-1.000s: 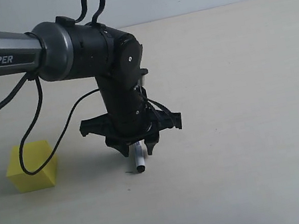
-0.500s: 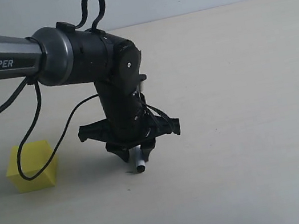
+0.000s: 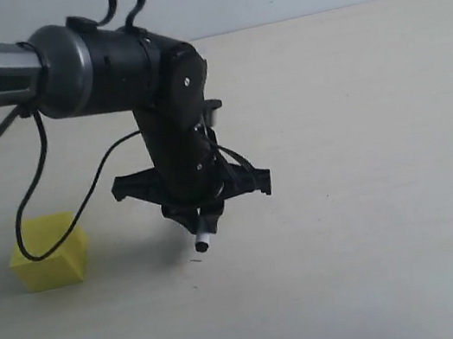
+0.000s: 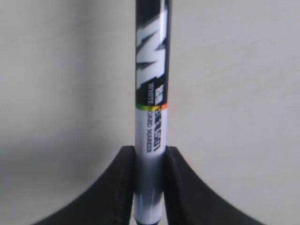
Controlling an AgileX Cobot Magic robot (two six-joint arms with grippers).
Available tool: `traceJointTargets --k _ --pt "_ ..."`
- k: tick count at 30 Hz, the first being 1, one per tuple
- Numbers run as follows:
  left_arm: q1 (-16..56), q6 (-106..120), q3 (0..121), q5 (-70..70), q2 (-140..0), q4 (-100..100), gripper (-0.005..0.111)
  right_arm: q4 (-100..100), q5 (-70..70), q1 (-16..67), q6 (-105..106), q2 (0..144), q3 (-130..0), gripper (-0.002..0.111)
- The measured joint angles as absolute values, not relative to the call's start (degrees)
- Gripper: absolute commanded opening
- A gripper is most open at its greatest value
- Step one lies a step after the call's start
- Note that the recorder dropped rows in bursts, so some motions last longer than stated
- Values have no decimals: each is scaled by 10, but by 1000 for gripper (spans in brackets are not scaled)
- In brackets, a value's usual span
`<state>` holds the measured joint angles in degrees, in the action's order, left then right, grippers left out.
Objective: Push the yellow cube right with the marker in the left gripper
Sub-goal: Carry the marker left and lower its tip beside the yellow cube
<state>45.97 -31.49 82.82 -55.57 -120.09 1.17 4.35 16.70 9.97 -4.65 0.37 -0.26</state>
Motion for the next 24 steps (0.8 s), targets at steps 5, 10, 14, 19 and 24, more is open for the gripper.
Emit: traceJointTargets --k 5,10,14,19,24 --pt "459 -298 828 -599 -1099 -35 0 43 167 100 -47 4 -3 0" --pt "459 -280 816 -675 -995 -113 0 43 167 100 -47 4 -3 0" --pt "438 -244 771 -689 -920 -130 0 43 167 100 -47 4 -3 0" --pt "340 -155 680 -696 -835 -87 0 43 167 100 -47 4 -3 0" --pt "170 -48 596 -699 -776 -79 0 43 167 100 -47 4 -3 0"
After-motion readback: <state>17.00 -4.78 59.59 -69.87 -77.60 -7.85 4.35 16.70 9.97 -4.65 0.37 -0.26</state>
